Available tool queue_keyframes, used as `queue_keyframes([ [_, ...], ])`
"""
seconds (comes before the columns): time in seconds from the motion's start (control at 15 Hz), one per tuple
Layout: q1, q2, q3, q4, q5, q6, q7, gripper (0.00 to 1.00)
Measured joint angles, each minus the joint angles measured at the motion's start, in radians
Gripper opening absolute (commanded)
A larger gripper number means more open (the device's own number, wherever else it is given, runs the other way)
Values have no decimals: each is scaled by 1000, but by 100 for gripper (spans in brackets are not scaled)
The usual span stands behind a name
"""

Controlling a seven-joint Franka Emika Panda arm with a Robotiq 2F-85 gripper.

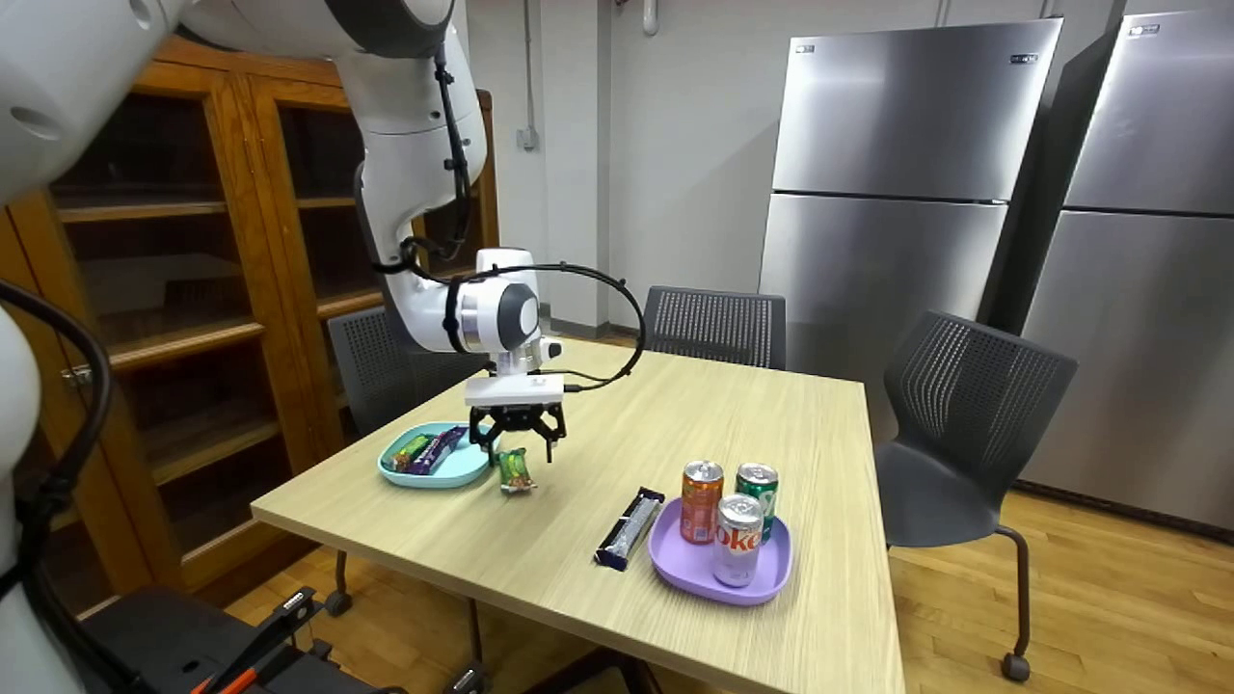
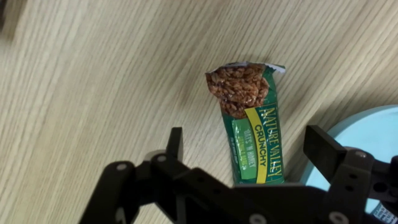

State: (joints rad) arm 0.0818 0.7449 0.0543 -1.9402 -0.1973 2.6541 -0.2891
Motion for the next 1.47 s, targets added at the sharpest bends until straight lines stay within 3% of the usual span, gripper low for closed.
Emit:
queue_keyframes([
  [0.8, 15, 21, 0, 1, -69, 0, -8, 100],
  [0.87, 15, 21, 0, 1, -70, 0, -8, 75],
  [0.93, 15, 21, 0, 1, -70, 0, -8, 74],
  [1.33, 15, 21, 0, 4, -70, 0, -9, 27],
  [1.47, 15, 22, 1, 4, -70, 0, -9, 16],
])
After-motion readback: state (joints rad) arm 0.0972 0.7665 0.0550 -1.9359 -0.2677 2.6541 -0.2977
